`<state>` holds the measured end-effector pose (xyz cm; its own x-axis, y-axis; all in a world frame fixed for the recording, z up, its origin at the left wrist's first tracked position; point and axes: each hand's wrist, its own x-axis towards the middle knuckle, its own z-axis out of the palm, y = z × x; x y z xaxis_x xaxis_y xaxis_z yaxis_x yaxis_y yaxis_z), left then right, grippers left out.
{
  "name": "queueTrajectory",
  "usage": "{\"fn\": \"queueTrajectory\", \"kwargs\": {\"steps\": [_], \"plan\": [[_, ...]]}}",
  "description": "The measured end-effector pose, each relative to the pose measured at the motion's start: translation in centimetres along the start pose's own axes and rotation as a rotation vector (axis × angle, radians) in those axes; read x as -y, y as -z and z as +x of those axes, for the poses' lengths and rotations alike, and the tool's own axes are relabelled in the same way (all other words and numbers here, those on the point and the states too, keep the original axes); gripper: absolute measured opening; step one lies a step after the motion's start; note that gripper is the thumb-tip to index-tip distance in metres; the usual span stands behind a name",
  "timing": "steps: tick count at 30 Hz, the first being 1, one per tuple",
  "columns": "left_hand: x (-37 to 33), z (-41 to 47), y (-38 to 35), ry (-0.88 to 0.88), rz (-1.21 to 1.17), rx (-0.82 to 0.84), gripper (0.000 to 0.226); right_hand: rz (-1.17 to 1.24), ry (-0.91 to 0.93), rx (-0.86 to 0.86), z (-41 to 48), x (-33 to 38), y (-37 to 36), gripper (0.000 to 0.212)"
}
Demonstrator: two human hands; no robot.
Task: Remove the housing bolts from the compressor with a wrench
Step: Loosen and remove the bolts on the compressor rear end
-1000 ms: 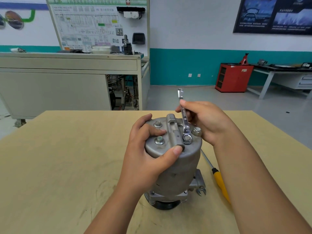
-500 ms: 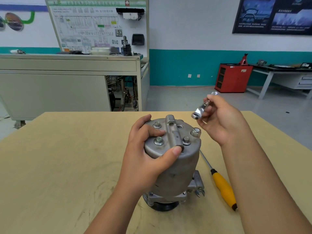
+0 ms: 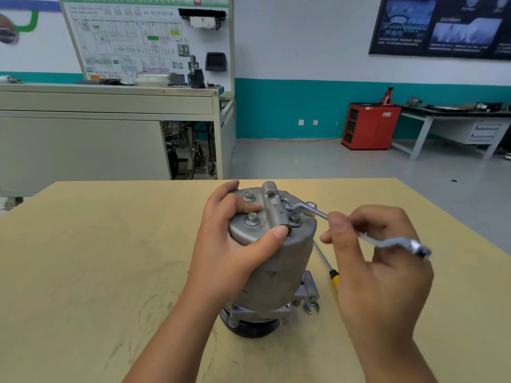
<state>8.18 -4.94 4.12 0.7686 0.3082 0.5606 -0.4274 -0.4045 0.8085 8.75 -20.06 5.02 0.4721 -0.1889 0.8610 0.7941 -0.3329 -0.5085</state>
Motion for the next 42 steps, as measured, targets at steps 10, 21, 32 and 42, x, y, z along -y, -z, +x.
{"fn": "queueTrajectory", "kwargs": {"steps": [10,21,32,42], "plan": [[0.1,0.0,-0.1,0.003,-0.005,-0.003,0.042,-0.172,0.18,0.016,-1.5,0.8,0.6,0.038],[0.1,-0.1,0.1,0.01,-0.003,0.004,0.04,0.318,-0.493,-0.027,-0.2,-0.1,1.2,0.021],[0.0,-0.2,0.0,0.017,-0.018,-0.004,0.038,0.348,-0.954,0.311,5.2,-5.7,-4.5,0.023],[0.3,-0.2,0.3,-0.012,-0.021,-0.01,0.039,0.376,-0.936,0.756,8.2,-5.5,-7.5,0.032]]}}
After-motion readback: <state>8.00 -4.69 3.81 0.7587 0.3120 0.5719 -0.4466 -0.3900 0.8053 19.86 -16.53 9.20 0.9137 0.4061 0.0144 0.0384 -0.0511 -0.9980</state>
